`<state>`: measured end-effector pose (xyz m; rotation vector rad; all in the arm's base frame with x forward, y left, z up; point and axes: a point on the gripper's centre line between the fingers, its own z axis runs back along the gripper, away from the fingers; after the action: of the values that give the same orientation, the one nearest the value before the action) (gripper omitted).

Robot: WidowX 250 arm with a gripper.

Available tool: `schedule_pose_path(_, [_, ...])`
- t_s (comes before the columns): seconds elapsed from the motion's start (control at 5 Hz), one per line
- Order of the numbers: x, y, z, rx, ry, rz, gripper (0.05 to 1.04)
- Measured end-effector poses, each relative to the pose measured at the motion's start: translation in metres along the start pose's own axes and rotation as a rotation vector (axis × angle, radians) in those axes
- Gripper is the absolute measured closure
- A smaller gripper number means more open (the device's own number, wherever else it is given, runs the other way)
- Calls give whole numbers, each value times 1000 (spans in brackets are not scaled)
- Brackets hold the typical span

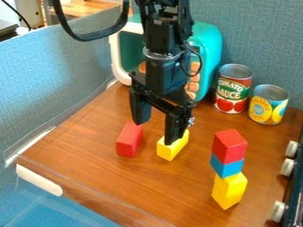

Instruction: Take the red cube off the tower and place it on the yellow rectangular block

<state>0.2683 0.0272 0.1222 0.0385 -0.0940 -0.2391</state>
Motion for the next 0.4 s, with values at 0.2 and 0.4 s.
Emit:
schedule_pose_path(0.2, [-1, -1, -7, -8, 23, -8, 84])
schedule_pose_path(0.4, [10, -17, -8, -13, 18, -174, 85])
